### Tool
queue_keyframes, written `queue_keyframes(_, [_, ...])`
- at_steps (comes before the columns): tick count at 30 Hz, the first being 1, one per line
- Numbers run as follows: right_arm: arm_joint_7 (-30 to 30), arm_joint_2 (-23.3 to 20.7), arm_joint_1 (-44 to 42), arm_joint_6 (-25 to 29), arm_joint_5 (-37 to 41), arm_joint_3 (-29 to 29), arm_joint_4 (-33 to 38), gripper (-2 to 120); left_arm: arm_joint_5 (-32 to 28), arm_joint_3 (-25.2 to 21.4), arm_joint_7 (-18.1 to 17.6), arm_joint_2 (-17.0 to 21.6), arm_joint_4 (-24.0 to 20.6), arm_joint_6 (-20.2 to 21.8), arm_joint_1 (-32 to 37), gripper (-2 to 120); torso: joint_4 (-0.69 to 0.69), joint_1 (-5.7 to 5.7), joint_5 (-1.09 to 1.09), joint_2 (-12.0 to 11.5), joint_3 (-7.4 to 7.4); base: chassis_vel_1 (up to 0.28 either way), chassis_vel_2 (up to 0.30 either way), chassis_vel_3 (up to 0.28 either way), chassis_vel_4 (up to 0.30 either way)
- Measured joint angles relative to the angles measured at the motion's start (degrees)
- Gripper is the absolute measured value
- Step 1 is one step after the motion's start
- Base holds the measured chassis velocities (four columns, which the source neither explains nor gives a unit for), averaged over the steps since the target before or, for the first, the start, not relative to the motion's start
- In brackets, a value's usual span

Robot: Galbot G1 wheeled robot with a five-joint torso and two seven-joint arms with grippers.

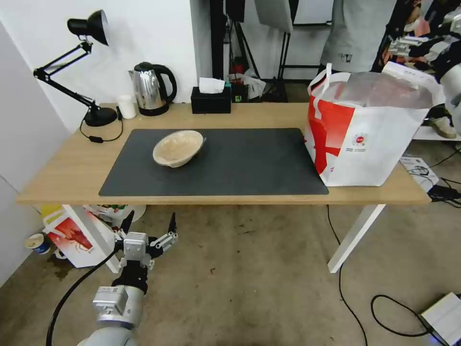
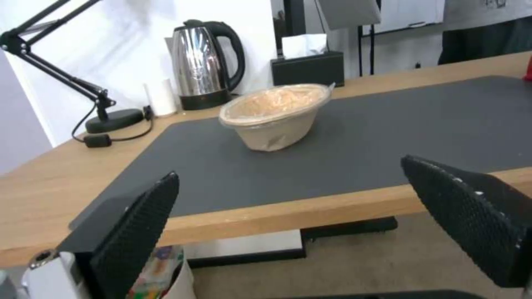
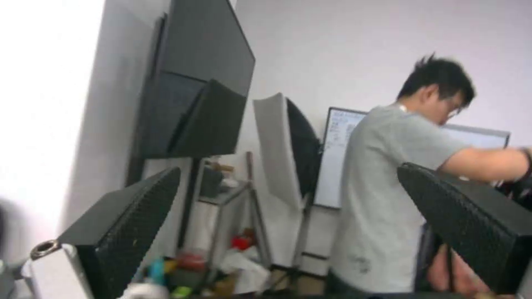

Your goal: Pick up the trash from the table and place it into the takeout bag.

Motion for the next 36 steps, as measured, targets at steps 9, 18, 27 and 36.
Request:
queue_keyframes(9, [10.27, 3.51, -17.77, -3.05, 2.16, 12.31, 15.24, 100, 0.0, 0.0, 0.0, 0.01, 0.0, 0.0, 0.0, 100, -0.01, 0.0, 0.01, -0.01, 0.0, 0.0, 0.0, 0.0, 0.0])
queue_keyframes(18, [13.53, 12.16, -33.04, 1.11, -6.31, 19.29, 23.69, 100, 0.0, 0.0, 0.0, -0.01, 0.0, 0.0, 0.0, 100, 0.0, 0.01, 0.01, -0.01, 0.0, 0.0, 0.0, 0.0, 0.0])
queue_keyframes(27, [11.39, 21.99, -44.38, 5.95, -18.31, 21.03, 26.5, 100, 0.0, -0.01, 0.0, 0.0, 0.0, 0.0, 0.0, 100, -0.01, 0.01, 0.02, 0.0, 0.0, 0.0, 0.0, 0.0, 0.0])
queue_keyframes(36, [5.46, 31.57, -50.81, 11.43, -29.78, 20.67, 27.19, 100, 0.0, 0.0, 0.0, 0.0, 0.0, 0.0, 0.0, 100, -0.01, 0.0, 0.01, 0.0, 0.0, 0.0, 0.0, 0.0, 0.0])
